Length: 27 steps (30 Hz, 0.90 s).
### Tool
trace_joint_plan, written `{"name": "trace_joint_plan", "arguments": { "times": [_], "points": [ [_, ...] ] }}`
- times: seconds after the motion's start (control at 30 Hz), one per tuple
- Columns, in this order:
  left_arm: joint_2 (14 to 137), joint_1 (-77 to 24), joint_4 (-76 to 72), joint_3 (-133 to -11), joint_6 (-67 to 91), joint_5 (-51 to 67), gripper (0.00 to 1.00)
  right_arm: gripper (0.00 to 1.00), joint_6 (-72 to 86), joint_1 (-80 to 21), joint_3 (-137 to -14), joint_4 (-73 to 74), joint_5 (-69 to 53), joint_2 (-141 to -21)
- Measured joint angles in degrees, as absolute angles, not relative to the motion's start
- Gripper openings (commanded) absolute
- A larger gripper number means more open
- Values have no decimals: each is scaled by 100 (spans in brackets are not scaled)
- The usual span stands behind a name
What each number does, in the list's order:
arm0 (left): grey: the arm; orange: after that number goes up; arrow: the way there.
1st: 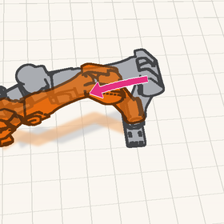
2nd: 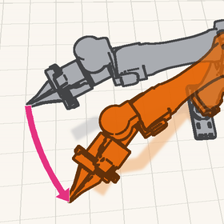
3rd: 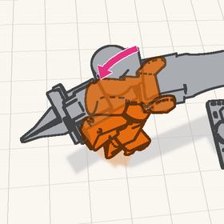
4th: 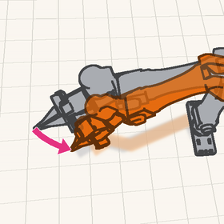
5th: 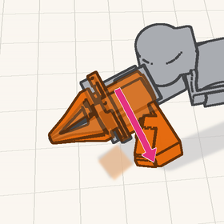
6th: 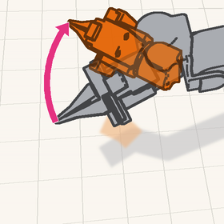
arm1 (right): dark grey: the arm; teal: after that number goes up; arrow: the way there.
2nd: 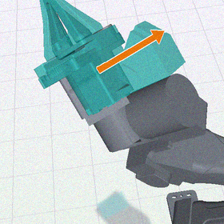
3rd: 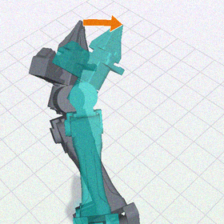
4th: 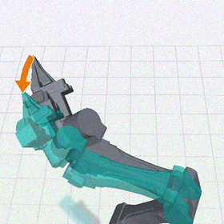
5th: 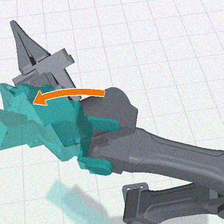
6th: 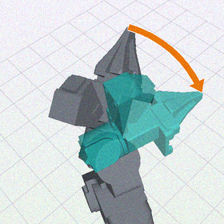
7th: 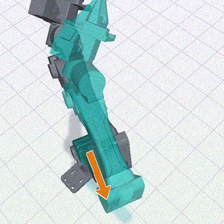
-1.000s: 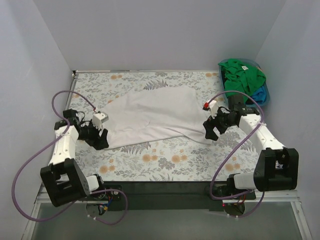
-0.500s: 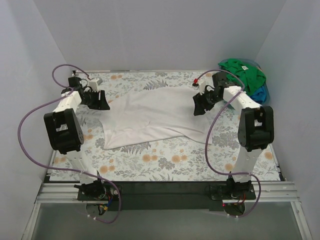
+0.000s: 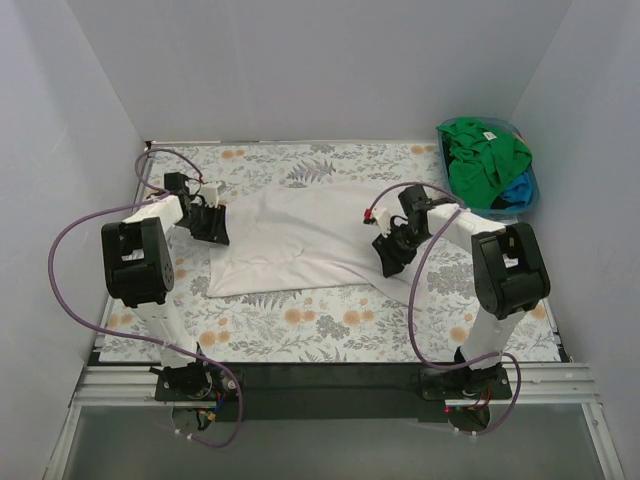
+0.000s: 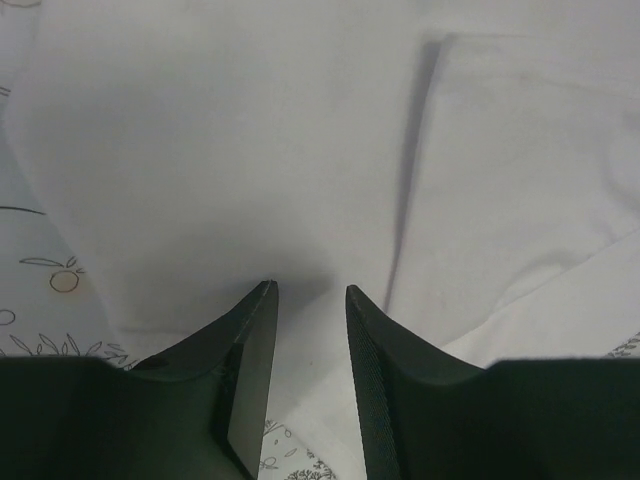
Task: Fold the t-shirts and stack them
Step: Flatten the tshirt out
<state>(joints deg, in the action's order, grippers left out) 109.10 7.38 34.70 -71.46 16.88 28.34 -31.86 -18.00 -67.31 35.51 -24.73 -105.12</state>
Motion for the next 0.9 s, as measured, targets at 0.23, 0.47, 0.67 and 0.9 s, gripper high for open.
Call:
{"name": "trace_joint_plan", "arguments": {
  "times": [0.23, 0.47, 0.67, 0.9],
  "points": [
    [10801, 755, 3767, -7634, 1710, 2853, 55, 66, -3651, -2069, -6228, 4287, -2521, -9985],
    [11898, 735, 3356, -9972, 2303, 3055, 62, 69, -3450, -1667, -7769, 4858, -3120, -10051],
    [12919, 648, 3378, -10422, 2486, 3094, 64, 77, -3251, -1297, -8049, 4980, -3280, -9979],
    [12975, 513, 3468, -10049, 2602, 3310, 39, 81, -3015, -661, -8215, 5129, -3332, -10018]
  ]
}}
